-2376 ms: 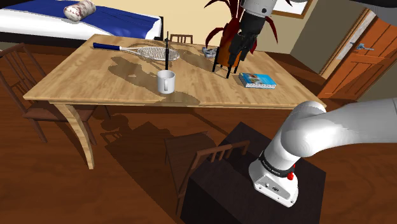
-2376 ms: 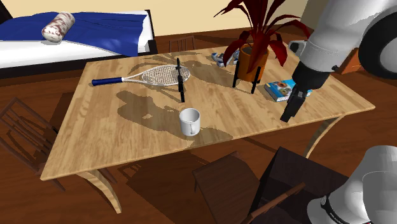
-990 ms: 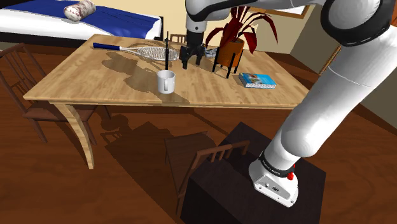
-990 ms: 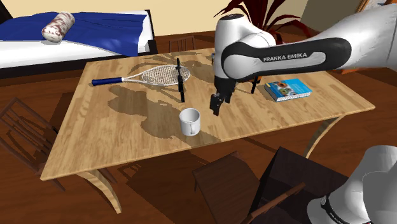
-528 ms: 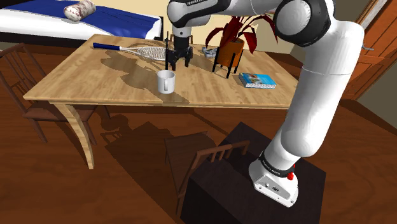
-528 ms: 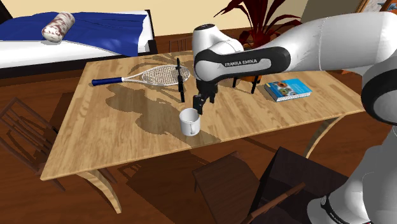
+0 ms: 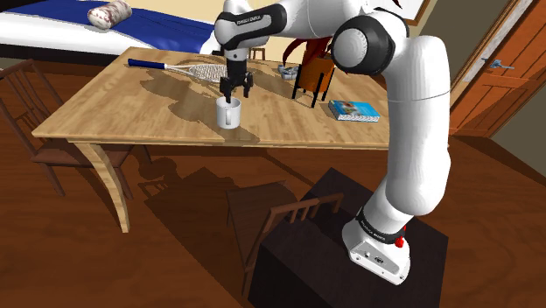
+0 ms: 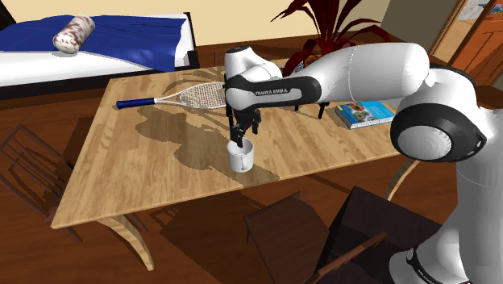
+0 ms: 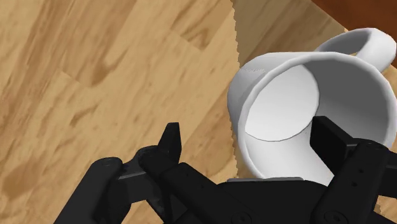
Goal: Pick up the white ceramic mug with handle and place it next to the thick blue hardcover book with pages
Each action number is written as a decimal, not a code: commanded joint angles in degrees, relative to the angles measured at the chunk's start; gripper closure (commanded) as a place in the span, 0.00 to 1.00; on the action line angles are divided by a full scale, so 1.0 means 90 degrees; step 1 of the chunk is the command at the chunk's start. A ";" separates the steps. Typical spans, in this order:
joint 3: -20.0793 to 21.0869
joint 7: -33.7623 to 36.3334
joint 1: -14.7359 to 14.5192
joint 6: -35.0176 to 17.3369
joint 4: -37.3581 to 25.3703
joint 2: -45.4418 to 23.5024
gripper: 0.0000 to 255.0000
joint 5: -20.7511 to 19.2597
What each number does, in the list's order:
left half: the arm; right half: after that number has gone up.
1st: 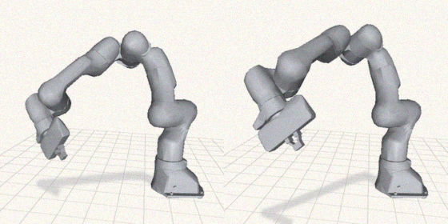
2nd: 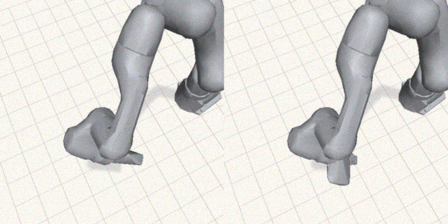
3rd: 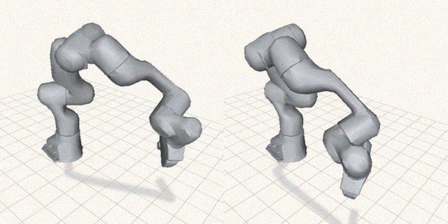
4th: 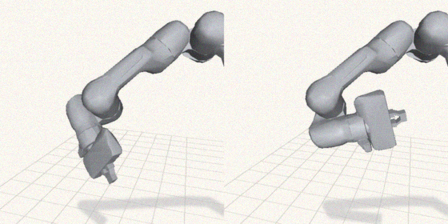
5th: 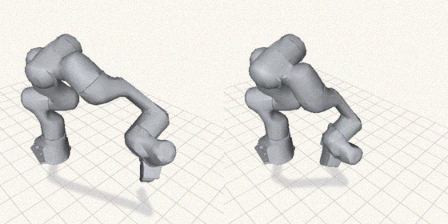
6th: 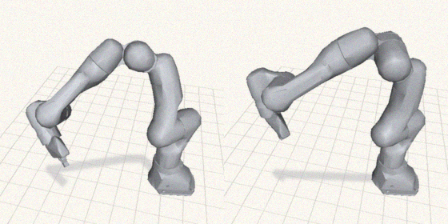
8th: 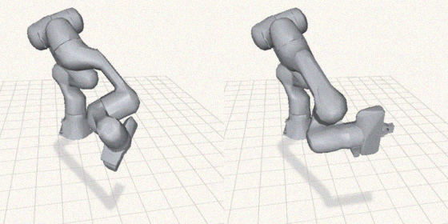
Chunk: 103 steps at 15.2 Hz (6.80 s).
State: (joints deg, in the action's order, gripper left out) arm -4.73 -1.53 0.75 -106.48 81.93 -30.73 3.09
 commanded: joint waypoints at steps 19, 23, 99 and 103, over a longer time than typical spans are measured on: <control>0.0004 -0.0018 0.0001 -0.0416 0.0334 -0.0083 1.00 0.0012; 0.0002 -0.0015 0.0000 -0.0346 0.0294 -0.0053 1.00 0.0009; -0.1518 -0.3418 0.2018 -0.0290 0.3162 0.2931 1.00 -0.0509; -0.1519 -0.3430 0.2025 -0.0615 0.3388 0.2827 1.00 -0.0478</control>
State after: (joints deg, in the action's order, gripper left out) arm -18.41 -32.43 18.99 -111.06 111.80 -4.98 -1.32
